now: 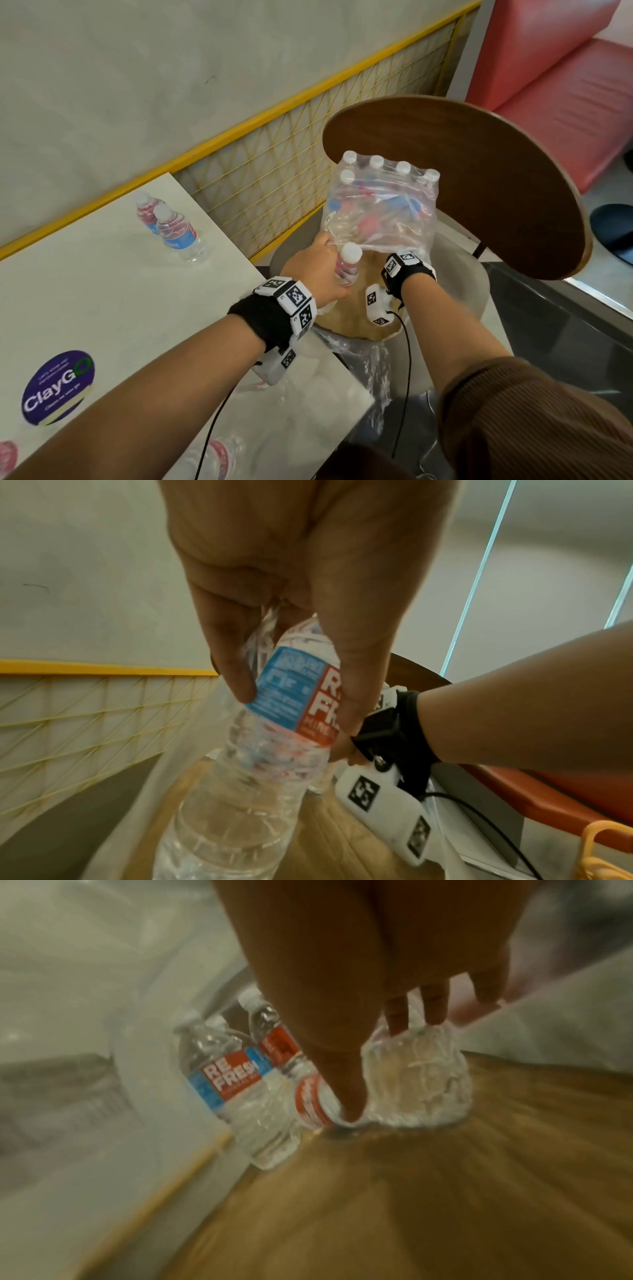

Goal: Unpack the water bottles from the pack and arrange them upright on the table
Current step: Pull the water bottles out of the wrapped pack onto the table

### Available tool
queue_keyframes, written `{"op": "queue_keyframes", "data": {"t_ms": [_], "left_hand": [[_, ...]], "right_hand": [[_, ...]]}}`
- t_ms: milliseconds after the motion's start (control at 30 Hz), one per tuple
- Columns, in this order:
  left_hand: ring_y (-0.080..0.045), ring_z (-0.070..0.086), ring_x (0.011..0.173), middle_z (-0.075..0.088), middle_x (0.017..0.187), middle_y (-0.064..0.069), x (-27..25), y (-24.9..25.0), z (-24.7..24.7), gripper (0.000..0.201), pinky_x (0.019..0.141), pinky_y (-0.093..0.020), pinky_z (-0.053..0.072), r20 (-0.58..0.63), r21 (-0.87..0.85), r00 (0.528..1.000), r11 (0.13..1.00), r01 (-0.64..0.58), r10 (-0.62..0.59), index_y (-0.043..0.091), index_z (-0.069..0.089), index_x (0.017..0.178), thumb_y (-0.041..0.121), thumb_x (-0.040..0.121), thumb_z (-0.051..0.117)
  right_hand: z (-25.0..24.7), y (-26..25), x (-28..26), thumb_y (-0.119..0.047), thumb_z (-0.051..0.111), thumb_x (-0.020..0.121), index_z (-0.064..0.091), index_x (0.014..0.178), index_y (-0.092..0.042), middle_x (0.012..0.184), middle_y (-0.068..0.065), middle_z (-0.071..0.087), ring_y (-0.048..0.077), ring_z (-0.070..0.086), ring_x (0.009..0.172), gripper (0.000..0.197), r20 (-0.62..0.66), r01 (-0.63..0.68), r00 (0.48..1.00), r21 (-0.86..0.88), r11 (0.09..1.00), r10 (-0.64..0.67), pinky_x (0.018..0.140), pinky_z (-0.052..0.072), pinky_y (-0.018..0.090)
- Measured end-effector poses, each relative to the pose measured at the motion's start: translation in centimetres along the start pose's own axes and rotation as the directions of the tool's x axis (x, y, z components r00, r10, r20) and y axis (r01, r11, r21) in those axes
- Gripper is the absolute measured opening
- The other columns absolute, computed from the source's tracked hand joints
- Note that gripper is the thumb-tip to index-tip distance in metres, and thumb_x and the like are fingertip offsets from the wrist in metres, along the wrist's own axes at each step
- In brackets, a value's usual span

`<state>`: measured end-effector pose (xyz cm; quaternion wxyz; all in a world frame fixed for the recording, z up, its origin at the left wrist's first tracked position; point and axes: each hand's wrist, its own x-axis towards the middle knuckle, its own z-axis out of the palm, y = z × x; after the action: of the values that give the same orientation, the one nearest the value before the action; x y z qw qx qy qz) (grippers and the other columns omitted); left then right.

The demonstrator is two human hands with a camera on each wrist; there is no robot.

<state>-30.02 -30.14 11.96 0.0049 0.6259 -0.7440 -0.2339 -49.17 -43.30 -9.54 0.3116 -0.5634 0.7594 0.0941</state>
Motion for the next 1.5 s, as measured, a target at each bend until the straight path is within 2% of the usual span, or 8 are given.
{"op": "queue_keyframes", "data": {"t_ms": [100,267,367,533,867,967,1133,1500], "left_hand": [[-0.024,0.060,0.095,0.033,0.135,0.006,0.0,-0.8,-0.2,0.054,0.076,-0.034,0.048,0.001,0.014,1.000,1.000,0.008,-0.008,0.013,0.053,0.117,0.037,0.074,0.075],[-0.026,0.060,0.099,0.032,0.133,0.002,-0.5,-1.6,-0.3,0.056,0.084,-0.042,0.053,0.055,0.021,0.998,0.999,0.039,-0.040,0.015,0.053,0.117,0.035,0.071,0.078],[-0.027,0.061,0.098,0.032,0.133,0.000,-1.3,-1.7,-0.9,0.056,0.085,-0.042,0.054,0.078,0.013,0.996,0.999,0.039,-0.040,0.017,0.054,0.114,0.035,0.068,0.080],[-0.027,0.058,0.108,0.024,0.141,-0.004,-3.4,-1.3,-1.8,0.064,0.093,-0.041,0.051,0.117,-0.009,0.993,1.000,-0.020,0.021,0.010,0.053,0.117,0.030,0.064,0.083],[-0.024,0.061,0.094,0.059,0.106,-0.004,-9.4,-2.4,-3.5,0.060,0.078,-0.036,0.054,0.064,-0.054,0.991,0.992,-0.115,0.119,0.013,0.052,0.109,0.027,0.061,0.084],[-0.020,0.061,0.088,0.060,0.095,0.002,-11.6,-3.4,-3.6,0.058,0.071,-0.027,0.047,0.082,-0.122,0.983,0.981,-0.153,0.164,0.017,0.052,0.111,0.024,0.063,0.083],[-0.019,0.062,0.093,0.065,0.103,0.001,-15.9,-4.4,-3.4,0.061,0.073,-0.029,0.053,0.087,-0.172,0.951,0.945,-0.279,0.297,0.023,0.050,0.118,0.023,0.066,0.082],[-0.013,0.058,0.087,0.064,0.095,0.007,-23.8,-5.9,0.3,0.046,0.070,-0.037,0.053,0.046,-0.194,0.903,0.891,-0.412,0.427,0.028,0.051,0.107,0.031,0.068,0.075]], "right_hand": [[4.1,2.1,8.6,-0.057,0.064,0.059,0.048,0.129,-0.035,0.140,-0.003,0.050,0.023,0.052,0.121,0.075,0.066,0.153,0.986,-0.002,0.988,-0.153,0.089,0.045,0.047],[-0.8,-3.0,-7.7,-0.034,0.054,0.092,0.052,0.132,-0.015,0.131,0.010,0.052,0.025,0.048,0.120,0.044,0.084,0.147,0.985,0.038,0.988,-0.150,0.106,0.035,0.038],[1.8,-1.1,-1.6,-0.039,0.063,0.081,0.053,0.096,-0.057,0.090,-0.006,0.054,0.016,0.053,0.088,0.025,0.120,0.257,0.959,0.004,0.966,-0.256,0.081,0.052,0.035],[-0.5,-2.3,-14.9,-0.004,0.058,0.083,0.052,0.093,-0.008,0.072,0.005,0.054,0.017,0.049,0.059,0.013,0.213,0.013,0.972,0.386,0.923,-0.103,0.049,0.037,0.020],[6.4,2.3,-23.4,0.000,0.077,0.063,0.045,0.134,-0.028,0.110,-0.001,0.068,0.025,0.064,0.104,0.083,0.087,0.268,0.896,0.676,0.686,-0.436,0.084,0.056,0.045],[7.6,1.6,-26.5,0.010,0.075,0.058,0.040,0.133,-0.021,0.110,-0.007,0.062,0.015,0.058,0.106,0.089,0.157,0.313,0.844,0.632,0.709,-0.513,0.089,0.050,0.029],[10.1,0.3,-30.2,0.013,0.077,0.063,0.049,0.117,-0.021,0.106,-0.010,0.061,0.006,0.057,0.100,0.070,0.174,0.424,0.780,0.558,0.713,-0.601,0.082,0.045,0.005],[11.6,0.9,-32.4,0.005,0.080,0.063,0.061,0.097,-0.022,0.093,-0.004,0.068,0.013,0.063,0.090,0.047,0.098,0.450,0.810,0.528,0.720,-0.578,0.081,0.054,0.030]]}}
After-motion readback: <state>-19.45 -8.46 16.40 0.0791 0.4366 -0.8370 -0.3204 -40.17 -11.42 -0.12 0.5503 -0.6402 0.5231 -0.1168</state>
